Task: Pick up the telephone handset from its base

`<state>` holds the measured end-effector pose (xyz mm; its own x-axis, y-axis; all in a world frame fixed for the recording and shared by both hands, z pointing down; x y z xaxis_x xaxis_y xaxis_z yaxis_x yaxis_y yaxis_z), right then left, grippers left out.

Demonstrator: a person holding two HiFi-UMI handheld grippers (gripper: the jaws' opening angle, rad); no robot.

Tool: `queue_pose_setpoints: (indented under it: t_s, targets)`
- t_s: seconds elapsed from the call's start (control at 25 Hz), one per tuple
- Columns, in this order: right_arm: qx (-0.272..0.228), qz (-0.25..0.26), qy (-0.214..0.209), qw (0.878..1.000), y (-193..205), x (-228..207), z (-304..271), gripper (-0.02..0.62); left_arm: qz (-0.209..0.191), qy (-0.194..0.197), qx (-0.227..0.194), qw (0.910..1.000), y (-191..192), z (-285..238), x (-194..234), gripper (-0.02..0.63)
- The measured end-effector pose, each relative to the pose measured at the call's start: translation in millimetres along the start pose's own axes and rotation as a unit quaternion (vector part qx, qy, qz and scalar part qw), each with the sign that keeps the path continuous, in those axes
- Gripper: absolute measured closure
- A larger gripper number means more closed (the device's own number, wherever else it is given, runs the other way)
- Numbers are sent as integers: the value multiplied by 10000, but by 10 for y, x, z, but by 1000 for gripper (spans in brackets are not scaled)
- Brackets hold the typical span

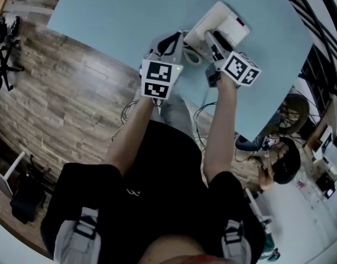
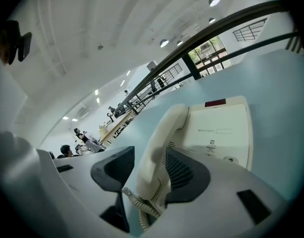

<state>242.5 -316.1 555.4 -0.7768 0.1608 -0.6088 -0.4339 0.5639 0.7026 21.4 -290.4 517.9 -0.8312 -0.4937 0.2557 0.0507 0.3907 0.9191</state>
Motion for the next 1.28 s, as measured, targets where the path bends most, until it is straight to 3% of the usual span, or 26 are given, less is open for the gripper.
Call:
queue_pose_setpoints:
  t_s: [0.32,0.52,0.64,0.72,0.84,0.96,1.12,1.28]
  targets:
    - [202,-582,190,9979,-37,-73,-251,405,84,-220,-72,9997,-70,53,127,607]
    - [157,-850,300,9958,-27,-60,-286,450,45,-158,-148,9998,-110,68,114,607]
    - [87,-1163,619,9912,-15,-9,-218,484,28,-124,-183,9998,-149,84,92,607]
    - [-43,-1229,546,9909,-27,59,-178,506,-5,-104,-233,9997,-199,132,46,607]
    - [-255,-1059,299,9936,-43,193,-89,514,-30,-86,-349,9993,-302,234,-45,607]
    - [-542,-864,349,9942,-164,358,30,515,-108,-81,-512,9986,-443,243,-59,607]
    - [-1196,-210,93,9926,-489,702,289,515,-270,-8,-778,9966,-700,282,-93,607]
    - [-1736,625,92,9828,-872,1075,744,515,-478,189,-1217,9912,-1120,374,-269,607]
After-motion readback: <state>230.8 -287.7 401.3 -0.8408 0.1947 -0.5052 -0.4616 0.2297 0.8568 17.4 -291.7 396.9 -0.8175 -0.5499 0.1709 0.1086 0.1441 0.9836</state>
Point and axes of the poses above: the fingertips, and each gripper's own axes: z backward along the fingers, x to its left, y out of its underside, the point moved 10 cm from there along z, backward along the fingers, and after that the axes turned 8 degrees about -x, right-handed, at the moved point
